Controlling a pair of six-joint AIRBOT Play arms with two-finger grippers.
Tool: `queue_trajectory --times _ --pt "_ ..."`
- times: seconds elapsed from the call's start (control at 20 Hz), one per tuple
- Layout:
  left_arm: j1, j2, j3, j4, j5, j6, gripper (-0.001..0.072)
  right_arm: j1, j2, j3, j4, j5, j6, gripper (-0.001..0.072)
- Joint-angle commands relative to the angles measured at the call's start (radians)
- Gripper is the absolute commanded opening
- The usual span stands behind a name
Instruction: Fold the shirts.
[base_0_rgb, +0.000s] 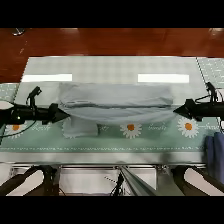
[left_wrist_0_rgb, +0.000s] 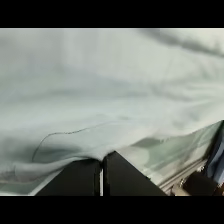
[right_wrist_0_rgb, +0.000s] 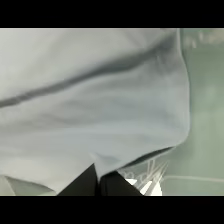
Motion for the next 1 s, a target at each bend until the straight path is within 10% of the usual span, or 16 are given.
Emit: queue_trajectory --times 0.0,0.65,0.7,0.75,0.8,0.95 --pt "-0.03 -0.124 0.205 -0.004 0.015 -0.061 0.0027 0.0 -0.087 0.13 0.077 0.007 -0.004 0.0023" --pt "-0.123 -0.656 0.798 -0.005 -0.011 -0.251 0.0036 0.093 -0.503 0.452 0.216 -0.099 0.003 0.0029" --pt "-0.128 -0.67 0.798 -0.003 -0.012 -0.25 0.017 0.103 -0.515 0.453 0.216 -0.128 0.003 0.0221" --pt "-0.131 -0.681 0.798 -0.003 -0.019 -0.25 0.0507 0.111 -0.523 0.454 0.216 -0.146 0.002 0.0575" --pt "-0.126 -0.688 0.803 0.0 -0.053 -0.24 0.0705 0.111 -0.522 0.455 0.213 -0.152 -0.013 0.0628" --pt "-0.034 -0.683 0.871 0.103 -0.219 -0.254 0.0703 0.037 -0.522 0.533 0.132 -0.031 -0.014 0.0628"
